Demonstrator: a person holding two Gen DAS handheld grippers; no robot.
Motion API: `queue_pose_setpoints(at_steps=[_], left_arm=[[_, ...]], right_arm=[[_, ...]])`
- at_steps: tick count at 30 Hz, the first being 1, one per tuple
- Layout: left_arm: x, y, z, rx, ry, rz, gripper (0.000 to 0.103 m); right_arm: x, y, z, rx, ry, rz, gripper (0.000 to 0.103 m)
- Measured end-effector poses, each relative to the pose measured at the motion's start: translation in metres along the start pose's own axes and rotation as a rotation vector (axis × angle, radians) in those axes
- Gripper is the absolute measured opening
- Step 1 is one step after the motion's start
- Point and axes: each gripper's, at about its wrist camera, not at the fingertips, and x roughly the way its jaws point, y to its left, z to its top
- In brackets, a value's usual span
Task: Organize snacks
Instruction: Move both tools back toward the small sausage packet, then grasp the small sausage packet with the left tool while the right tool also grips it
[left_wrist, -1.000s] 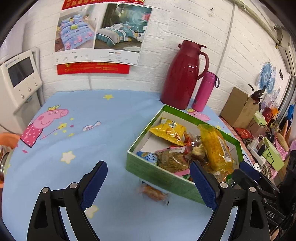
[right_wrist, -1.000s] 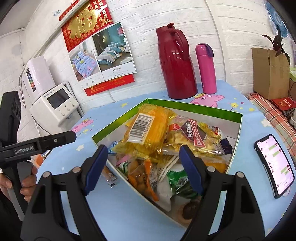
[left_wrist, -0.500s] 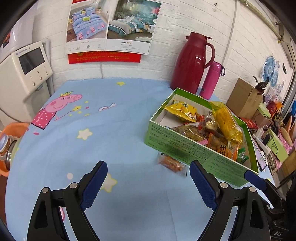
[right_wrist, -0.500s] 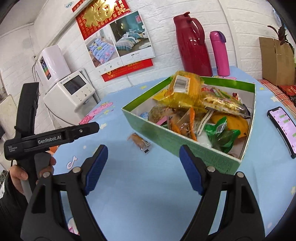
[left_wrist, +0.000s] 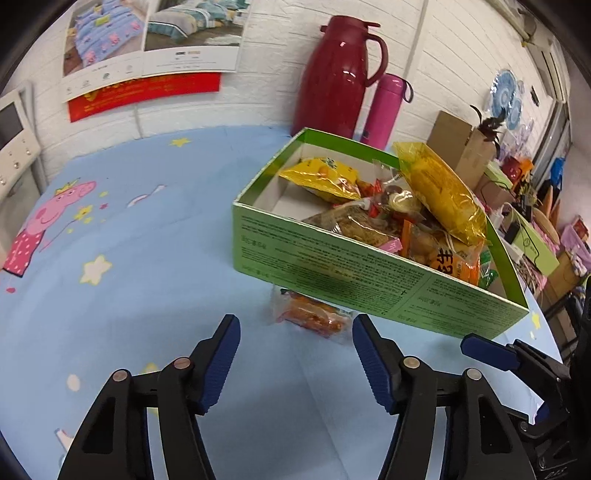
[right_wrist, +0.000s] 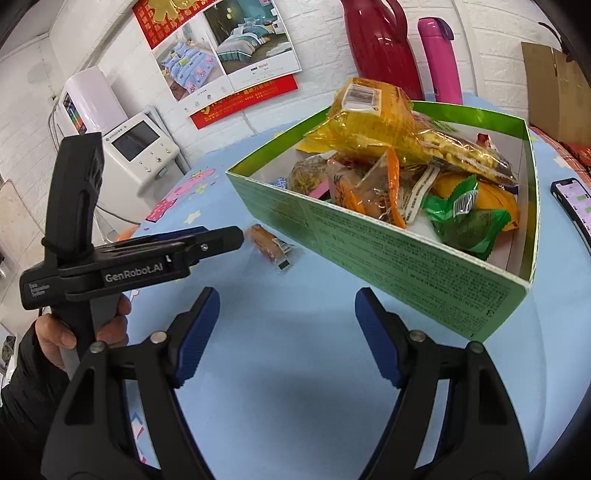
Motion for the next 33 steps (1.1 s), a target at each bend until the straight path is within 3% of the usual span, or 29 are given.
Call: queue_pose_setpoints(at_steps=[5, 10, 16, 21, 25, 29, 33], left_arm=[[0.024, -0.009, 0.010, 0.033, 0.042, -0.030, 0.063], [0.040, -0.013, 0.014, 0.042, 0.070, -0.072, 0.041], [0.018, -0.009, -0.012, 0.032, 0.089, -0.110, 0.040], [-0.022, 0.007, -0.051, -0.094, 0.102, -0.137, 0.047], [-0.049, 0.033, -0.074, -0.223, 0.080, -0.184, 0.048], [-0.048, 0.041, -0.082, -0.306, 0.089, -0.229, 0.048], [-0.034, 0.033, -0.072, -0.317, 0.101, -0.244, 0.048]], right_arm=[[0.006, -0.007, -0.003, 0.008, 0.026, -0.012, 0.077], [0.007, -0.012, -0.004, 0.016, 0.036, -0.022, 0.077], [0.007, -0.011, -0.005, 0.009, 0.042, -0.022, 0.077], [0.014, 0.005, -0.014, -0.030, 0.091, 0.017, 0.077], [0.020, 0.031, -0.022, -0.139, 0.134, 0.047, 0.075], [0.035, 0.049, -0.023, -0.202, 0.189, 0.064, 0.056], [0.045, 0.058, -0.022, -0.250, 0.213, 0.039, 0.053]])
